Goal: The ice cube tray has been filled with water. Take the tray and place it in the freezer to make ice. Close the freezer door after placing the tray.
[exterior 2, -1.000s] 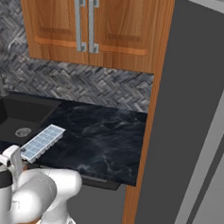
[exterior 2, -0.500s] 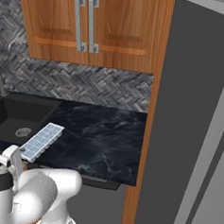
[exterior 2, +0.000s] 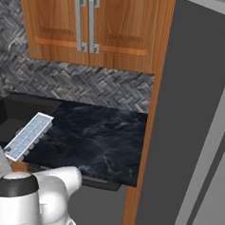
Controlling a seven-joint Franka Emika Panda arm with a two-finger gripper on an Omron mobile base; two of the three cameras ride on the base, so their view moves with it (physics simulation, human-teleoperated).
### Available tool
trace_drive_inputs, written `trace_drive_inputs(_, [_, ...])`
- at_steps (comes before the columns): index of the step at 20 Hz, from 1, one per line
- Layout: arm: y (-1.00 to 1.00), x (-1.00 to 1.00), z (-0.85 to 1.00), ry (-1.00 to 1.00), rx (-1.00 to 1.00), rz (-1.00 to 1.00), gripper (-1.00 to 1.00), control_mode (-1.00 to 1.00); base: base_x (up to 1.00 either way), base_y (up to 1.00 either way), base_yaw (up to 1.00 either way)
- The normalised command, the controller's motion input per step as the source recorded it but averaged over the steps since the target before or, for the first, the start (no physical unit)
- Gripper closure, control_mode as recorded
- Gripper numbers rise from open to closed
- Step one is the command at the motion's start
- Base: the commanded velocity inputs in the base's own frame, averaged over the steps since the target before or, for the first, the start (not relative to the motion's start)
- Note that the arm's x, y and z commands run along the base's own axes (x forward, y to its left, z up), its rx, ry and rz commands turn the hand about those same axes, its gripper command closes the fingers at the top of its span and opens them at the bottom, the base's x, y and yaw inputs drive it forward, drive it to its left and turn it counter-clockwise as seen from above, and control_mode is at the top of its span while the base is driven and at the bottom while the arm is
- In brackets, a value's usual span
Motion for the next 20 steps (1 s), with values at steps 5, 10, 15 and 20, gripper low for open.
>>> trace_drive_inputs(5, [0.0,-0.34,1.0,0.03,-0.04,0.0,1.0,-1.0,0.0,0.0,0.0])
trace_drive_inputs(10, [-0.17,-0.06,0.69,0.14,0.0,-0.05,1.0,-1.0,0.0,0.0,0.0])
trace_drive_inputs(15, [-0.55,-0.02,0.14,0.1,0.05,-0.28,1.0,-1.0,0.0,0.0,0.0])
trace_drive_inputs(20, [-0.57,-0.1,0.26,0.03,0.19,-0.29,1.0,-1.0,0.0,0.0,0.0])
